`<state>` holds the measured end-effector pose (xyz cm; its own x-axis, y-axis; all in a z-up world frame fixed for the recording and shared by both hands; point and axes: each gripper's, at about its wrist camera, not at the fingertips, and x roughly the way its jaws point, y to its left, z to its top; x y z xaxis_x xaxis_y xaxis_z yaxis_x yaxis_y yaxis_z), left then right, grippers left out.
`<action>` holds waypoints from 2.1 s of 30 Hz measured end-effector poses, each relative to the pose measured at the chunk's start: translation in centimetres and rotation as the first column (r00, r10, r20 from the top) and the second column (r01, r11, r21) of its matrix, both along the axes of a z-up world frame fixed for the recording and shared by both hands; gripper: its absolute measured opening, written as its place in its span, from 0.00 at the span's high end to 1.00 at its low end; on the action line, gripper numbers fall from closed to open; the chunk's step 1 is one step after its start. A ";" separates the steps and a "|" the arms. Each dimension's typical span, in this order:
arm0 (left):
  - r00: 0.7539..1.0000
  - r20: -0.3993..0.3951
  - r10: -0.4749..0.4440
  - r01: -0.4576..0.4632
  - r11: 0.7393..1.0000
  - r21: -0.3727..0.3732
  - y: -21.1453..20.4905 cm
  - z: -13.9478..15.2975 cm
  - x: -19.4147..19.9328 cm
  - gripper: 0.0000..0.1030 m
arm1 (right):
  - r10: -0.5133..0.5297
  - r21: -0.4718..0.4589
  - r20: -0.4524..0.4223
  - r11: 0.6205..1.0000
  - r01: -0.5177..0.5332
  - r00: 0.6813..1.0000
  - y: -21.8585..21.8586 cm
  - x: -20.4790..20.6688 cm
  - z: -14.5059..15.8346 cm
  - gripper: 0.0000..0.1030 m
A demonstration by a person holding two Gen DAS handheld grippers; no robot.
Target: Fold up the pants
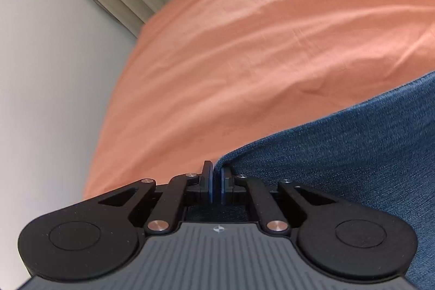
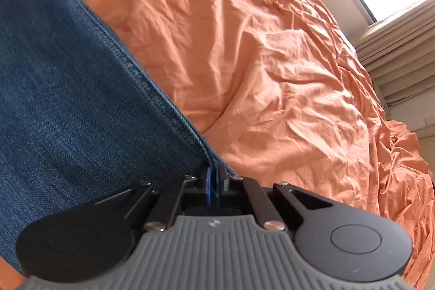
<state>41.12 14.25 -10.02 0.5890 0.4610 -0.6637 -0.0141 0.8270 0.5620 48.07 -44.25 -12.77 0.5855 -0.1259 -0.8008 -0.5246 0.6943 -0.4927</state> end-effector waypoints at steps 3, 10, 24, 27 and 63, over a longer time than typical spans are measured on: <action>1.000 0.013 0.025 -0.025 1.000 -0.004 0.1 1.0 -0.4 0.95 | 0.004 -0.028 0.034 1.000 -0.003 0.999 0.6 0.1 0.5 1.00; 1.000 -0.019 0.005 -0.005 1.000 -0.014 0.3 -0.9 0.4 0.72 | -0.032 -0.107 0.020 0.994 0.033 0.999 2.2 0.9 -1.8 0.98; 0.990 0.039 0.134 -0.107 0.910 -0.400 7.7 7.2 -7.7 0.16 | -0.251 0.299 0.026 0.926 0.232 0.968 8.3 -7.3 2.9 0.36; 0.972 0.041 0.229 -0.175 0.836 -0.520 11.1 8.1 -10.9 0.16 | -0.324 0.433 -0.008 0.851 0.295 0.946 11.0 -10.7 3.0 0.36; 0.729 0.114 0.675 -0.316 0.479 -0.819 19.9 0.3 -11.6 0.80 | -0.452 0.744 -0.225 0.492 0.452 0.863 17.5 -13.2 -2.2 0.38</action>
